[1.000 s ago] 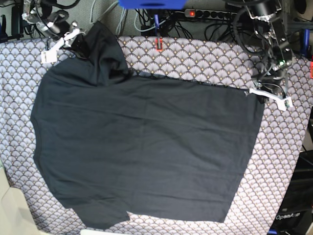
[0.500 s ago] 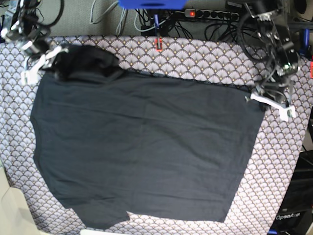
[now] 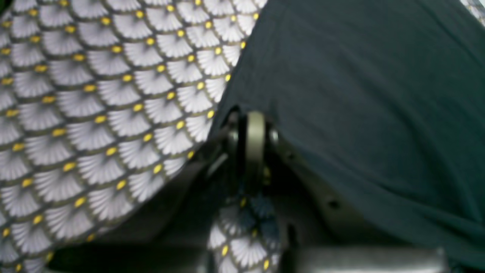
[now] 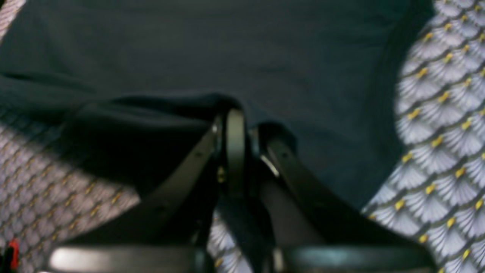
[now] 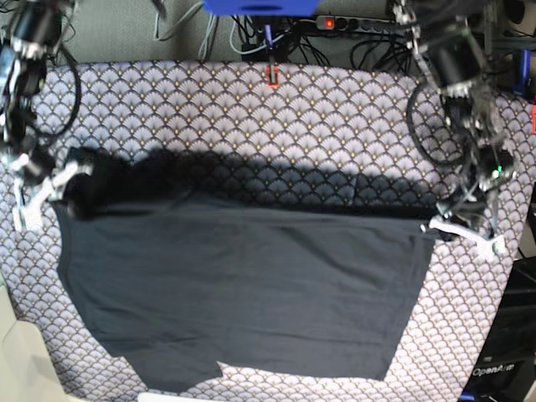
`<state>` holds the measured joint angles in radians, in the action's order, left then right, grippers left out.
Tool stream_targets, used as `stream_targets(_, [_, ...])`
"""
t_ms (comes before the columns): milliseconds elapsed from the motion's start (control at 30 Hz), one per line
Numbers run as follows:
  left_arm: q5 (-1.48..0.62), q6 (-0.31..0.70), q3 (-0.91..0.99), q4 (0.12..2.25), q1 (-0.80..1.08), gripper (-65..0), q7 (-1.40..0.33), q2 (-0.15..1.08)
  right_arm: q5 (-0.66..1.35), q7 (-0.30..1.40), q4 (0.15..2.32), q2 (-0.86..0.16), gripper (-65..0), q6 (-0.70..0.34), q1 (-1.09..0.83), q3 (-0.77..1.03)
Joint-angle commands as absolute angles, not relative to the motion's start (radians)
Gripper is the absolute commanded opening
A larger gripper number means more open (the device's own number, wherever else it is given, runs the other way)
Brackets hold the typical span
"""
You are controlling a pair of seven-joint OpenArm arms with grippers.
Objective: Fold the T-shirt properly
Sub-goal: 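Lift the shoulders and pull both grippers toward the hem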
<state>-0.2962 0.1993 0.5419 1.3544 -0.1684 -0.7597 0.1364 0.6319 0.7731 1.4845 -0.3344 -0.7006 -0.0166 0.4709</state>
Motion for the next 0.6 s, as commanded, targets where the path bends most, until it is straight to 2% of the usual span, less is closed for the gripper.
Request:
stream_targets(0, [-0.305, 0.2, 0.538, 1.333, -0.213, -65.0, -0.734, 0.162, 0.622, 0.748, 1.469, -0.352, -65.0, -0.698, 0.031, 0.476])
stream_targets(300, [-0.305, 0.2, 0.527, 1.047, -0.432, -65.0, -0.728, 0.18, 0.506, 0.737, 1.221, -0.367, -65.0, -0.698, 0.288, 0.384])
stream_targets(567, [-0.303, 0.199, 0.367, 0.923, -0.529, -65.0, -0.621, 0.222, 0.453, 0.659, 1.109, -0.372, -65.0, -0.698, 0.386, 0.263])
